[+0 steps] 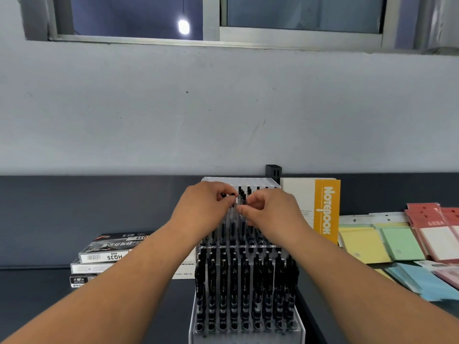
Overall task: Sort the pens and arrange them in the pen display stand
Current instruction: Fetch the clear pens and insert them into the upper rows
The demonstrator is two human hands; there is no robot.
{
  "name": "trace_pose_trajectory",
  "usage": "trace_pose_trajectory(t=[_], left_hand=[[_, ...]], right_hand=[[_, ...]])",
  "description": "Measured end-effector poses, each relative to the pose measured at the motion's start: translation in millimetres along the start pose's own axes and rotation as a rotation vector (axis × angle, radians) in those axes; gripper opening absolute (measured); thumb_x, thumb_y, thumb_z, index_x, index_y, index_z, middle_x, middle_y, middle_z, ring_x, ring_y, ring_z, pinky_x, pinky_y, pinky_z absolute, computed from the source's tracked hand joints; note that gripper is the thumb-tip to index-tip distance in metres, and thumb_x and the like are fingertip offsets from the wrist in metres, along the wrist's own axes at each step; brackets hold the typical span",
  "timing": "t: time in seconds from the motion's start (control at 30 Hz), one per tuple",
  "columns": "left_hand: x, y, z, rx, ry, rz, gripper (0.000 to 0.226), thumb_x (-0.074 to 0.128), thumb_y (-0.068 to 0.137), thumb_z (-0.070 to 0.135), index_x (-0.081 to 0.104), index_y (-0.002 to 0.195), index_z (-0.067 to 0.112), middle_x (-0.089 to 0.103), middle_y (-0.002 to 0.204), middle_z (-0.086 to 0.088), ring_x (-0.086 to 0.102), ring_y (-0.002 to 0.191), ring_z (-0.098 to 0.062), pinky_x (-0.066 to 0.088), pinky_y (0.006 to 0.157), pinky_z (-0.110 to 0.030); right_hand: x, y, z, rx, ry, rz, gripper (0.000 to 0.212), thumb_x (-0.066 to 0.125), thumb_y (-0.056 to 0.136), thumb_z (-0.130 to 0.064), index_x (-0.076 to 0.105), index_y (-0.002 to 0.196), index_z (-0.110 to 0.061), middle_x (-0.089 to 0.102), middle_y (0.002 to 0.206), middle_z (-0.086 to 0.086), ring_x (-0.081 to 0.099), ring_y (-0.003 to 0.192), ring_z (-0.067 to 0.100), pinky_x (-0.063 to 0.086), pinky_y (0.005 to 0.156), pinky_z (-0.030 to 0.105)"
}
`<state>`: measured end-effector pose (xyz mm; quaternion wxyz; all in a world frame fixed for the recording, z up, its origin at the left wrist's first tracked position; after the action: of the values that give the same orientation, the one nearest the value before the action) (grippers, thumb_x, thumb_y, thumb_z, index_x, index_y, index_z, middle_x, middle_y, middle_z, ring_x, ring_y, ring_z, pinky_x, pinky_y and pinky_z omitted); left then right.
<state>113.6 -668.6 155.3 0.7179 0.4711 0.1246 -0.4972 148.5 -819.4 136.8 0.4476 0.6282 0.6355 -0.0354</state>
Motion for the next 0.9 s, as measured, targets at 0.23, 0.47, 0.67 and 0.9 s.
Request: trace_pose_trajectory(t=[0.23, 0.47, 0.67, 0.9], left_hand=[[6.7, 0.6, -2.7, -0.039, -0.175, -0.028, 0.01, 0.057, 0.094, 0.027, 0.064, 0.098, 0.032, 0.067, 0.067, 0.005, 0.05, 0.035, -0.002, 0.039, 0.044, -0.01], [7.4, -3.8, -3.4, -0.01, -0.097, 0.084, 0.004, 0.069, 0.084, 0.035, 0.068, 0.088, 0.033, 0.064, 0.074, 0.011, 0.058, 0.063, -0.004, 0.041, 0.06, -0.016], [5.7, -5.2, -4.8, -0.025, -0.124, 0.095, 0.004, 0.07, 0.085, 0.031, 0.07, 0.089, 0.032, 0.068, 0.083, 0.017, 0.062, 0.067, -0.002, 0.042, 0.065, -0.015], [3.9, -4.8, -4.1, -0.045, -0.124, 0.117, 0.01, 0.071, 0.083, 0.035, 0.066, 0.076, 0.031, 0.065, 0.069, 0.015, 0.061, 0.066, -0.001, 0.04, 0.059, -0.014]], right_hand=[[6.0, -2.0, -3.4, 0.009, -0.021, -0.034, 0.015, 0.07, 0.084, -0.04, 0.066, 0.091, -0.028, 0.07, 0.086, -0.008, 0.068, 0.078, 0.008, 0.054, 0.081, 0.028], [2.9, -3.0, -8.1, 0.042, -0.012, -0.057, 0.014, 0.071, 0.083, -0.04, 0.063, 0.078, -0.03, 0.07, 0.079, -0.007, 0.069, 0.078, 0.009, 0.056, 0.081, 0.032], [2.2, -2.8, -7.2, 0.072, 0.048, -0.063, 0.013, 0.074, 0.081, -0.037, 0.067, 0.079, -0.027, 0.071, 0.075, -0.005, 0.069, 0.073, 0.01, 0.058, 0.079, 0.034], [2.8, -3.4, -7.8, 0.076, -0.061, -0.018, 0.015, 0.068, 0.087, -0.038, 0.069, 0.086, -0.024, 0.07, 0.077, -0.007, 0.067, 0.075, 0.009, 0.053, 0.072, 0.024]])
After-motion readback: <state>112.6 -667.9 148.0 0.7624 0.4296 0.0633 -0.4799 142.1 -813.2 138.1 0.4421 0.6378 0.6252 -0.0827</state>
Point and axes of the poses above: each hand's wrist, its own y-axis towards the middle knuckle, its own x-axis out of the palm, z = x × y, the point moved 1 cm from there along y, towards the middle knuckle
